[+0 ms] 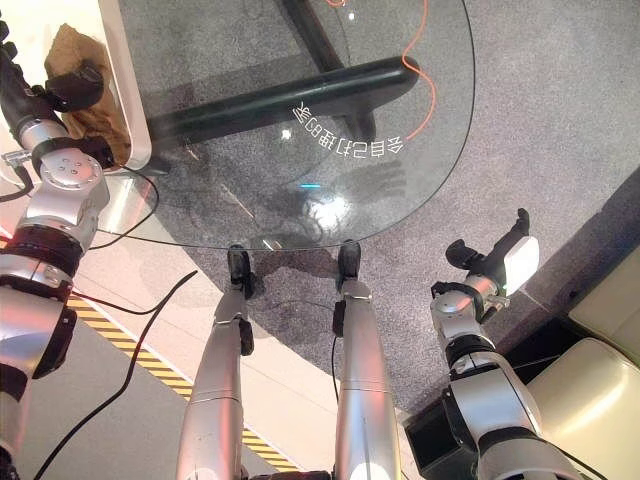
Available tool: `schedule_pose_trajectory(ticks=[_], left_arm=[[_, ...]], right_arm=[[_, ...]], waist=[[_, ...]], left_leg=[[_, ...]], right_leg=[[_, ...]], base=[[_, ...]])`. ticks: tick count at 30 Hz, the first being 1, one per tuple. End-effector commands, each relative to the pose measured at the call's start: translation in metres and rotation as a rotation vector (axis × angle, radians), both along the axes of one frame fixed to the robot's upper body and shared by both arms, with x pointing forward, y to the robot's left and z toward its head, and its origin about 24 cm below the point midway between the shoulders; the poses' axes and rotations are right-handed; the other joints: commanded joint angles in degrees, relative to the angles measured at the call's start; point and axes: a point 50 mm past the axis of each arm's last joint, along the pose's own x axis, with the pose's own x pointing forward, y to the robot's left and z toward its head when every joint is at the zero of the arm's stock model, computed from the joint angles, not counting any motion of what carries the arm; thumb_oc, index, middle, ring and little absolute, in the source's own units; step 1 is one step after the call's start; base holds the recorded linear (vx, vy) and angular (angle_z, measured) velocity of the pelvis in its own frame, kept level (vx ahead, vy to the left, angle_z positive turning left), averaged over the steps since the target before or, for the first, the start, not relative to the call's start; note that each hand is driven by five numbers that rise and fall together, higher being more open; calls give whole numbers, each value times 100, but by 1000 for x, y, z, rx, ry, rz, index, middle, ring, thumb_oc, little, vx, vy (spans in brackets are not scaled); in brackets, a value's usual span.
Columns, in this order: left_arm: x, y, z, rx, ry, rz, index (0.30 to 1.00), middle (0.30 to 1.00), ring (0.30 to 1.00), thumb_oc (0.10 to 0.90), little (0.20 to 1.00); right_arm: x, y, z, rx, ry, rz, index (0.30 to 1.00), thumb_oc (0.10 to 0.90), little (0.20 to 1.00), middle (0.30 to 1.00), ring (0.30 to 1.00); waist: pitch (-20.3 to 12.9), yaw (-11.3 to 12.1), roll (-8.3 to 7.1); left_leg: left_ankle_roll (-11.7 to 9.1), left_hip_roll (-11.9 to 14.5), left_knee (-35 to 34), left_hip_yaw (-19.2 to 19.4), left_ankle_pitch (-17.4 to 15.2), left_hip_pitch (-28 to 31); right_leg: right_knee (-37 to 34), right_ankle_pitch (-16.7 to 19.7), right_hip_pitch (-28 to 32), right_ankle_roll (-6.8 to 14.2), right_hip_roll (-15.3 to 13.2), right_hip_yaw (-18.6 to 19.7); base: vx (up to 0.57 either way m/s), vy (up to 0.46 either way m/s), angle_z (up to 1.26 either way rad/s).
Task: Wipe the table with a cloth and put it in the basket.
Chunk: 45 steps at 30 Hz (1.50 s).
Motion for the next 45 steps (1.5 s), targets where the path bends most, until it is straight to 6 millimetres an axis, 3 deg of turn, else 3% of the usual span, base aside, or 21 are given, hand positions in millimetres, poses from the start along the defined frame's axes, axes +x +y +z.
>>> schedule_pose_trajectory(ticks=[1,9,15,22,28,34,36,37,42,45], left_arm=[[-22,33,49,-5,-171,99,900,900,900,800,900],[-27,39,45,-55,-225,107,900,900,900,800,900],[-33,45,39,-61,-270,100,900,900,900,800,900],[-42,52,33,-21,-302,51,900,900,900,800,900],[-51,73,-1,-20,-209,30,900,900,900,800,900],[-63,91,-75,-57,14,-55,900,900,900,800,900],[-71,90,-116,-87,134,-104,900,900,900,800,900],[-74,90,-127,-100,165,-116,900,900,900,800,900],[-112,83,-221,-206,425,-178,900,900,900,800,900],[-137,79,-261,-265,551,-168,900,900,900,800,900]], right_arm=[[-23,-29,-9,-28,5,-109,900,800,900,900,900],[-26,-25,-18,-9,29,-78,900,800,900,900,900],[-31,-21,-33,32,82,-35,900,800,900,900,900],[-49,-19,-62,115,170,-24,900,800,900,900,900],[-75,-22,-91,191,250,36,900,800,900,900,900],[-116,-29,-126,284,411,67,900,800,900,900,900],[-133,-29,-139,297,484,75,900,800,900,900,900],[-138,-29,-142,304,500,75,900,800,900,900,900],[-174,-24,-168,342,671,92,900,800,900,900,900],[-191,-19,-179,358,760,114,900,800,900,900,900]], waist=[[-164,28,108],[-164,29,104],[-164,37,97],[-164,97,55],[-557,185,39],[-1196,298,52],[-1454,350,46],[-1513,364,43],[-2071,456,4],[-2347,488,-40]], left_leg=[[607,-492,508,290,-600,91],[604,-499,514,280,-595,289],[561,-519,152,304,-411,789],[492,-567,-430,381,-335,1907],[463,-583,-984,398,-292,2812],[423,-563,-1663,389,-232,3696],[410,-558,-1929,364,-195,4061],[405,-553,-1990,359,-186,4149],[403,-508,-2226,318,-200,4735],[420,-485,-2243,299,-278,5003]], right_leg=[[-561,32,397,-103,623,26],[-529,33,578,-105,674,64],[-930,260,1056,-23,688,85],[-1540,429,2190,98,572,25],[-2057,463,3100,156,473,-26],[-2612,437,4080,202,347,-93],[-2883,459,4519,227,322,-156],[-2945,466,4626,234,316,-173],[-3281,502,5332,265,315,-275],[-3395,496,5631,273,314,-286]], base=[[0,0,0],[0,0,0],[-3,-3,-1],[-20,-27,-3],[22,-44,-1],[71,-19,4],[84,3,6],[90,6,9],[157,13,12],[186,19,8]])
